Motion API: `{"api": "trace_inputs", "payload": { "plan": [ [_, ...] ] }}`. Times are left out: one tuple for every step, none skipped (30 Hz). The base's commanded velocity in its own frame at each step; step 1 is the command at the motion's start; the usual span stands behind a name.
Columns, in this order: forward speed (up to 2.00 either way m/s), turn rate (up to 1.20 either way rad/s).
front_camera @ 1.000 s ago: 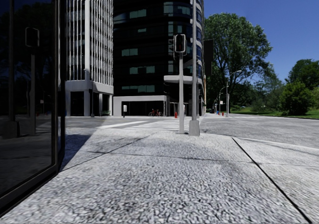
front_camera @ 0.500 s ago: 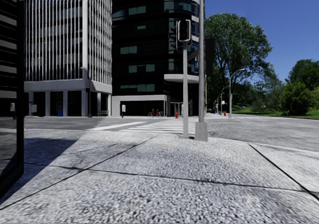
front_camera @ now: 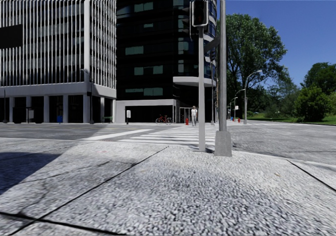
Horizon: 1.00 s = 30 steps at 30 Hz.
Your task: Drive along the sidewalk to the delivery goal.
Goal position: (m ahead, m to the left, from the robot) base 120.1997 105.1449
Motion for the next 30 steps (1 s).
{"api": "trace_inputs", "payload": {
  "plan": [
    [2.00, 0.00],
    [2.00, 0.00],
    [2.00, 0.00],
    [2.00, 0.00],
    [2.00, 0.00],
    [2.00, 0.00],
    [2.00, 0.00],
    [2.00, 0.00],
    [2.00, 0.00],
    [2.00, 0.00],
    [2.00, 0.00],
    [2.00, 0.00],
    [2.00, 0.00],
    [2.00, 0.00],
    [2.00, 0.00],
    [2.00, 0.00],
    [2.00, 0.00],
    [2.00, 0.00],
    [2.00, 0.00],
    [2.00, 0.00],
    [2.00, 0.00],
    [2.00, 0.00],
    [2.00, 0.00],
    [2.00, 0.00],
    [2.00, 0.00],
    [2.00, 0.00],
    [2.00, 0.00],
    [2.00, 0.00],
    [2.00, 0.00],
    [2.00, 0.00]
  ]
}}
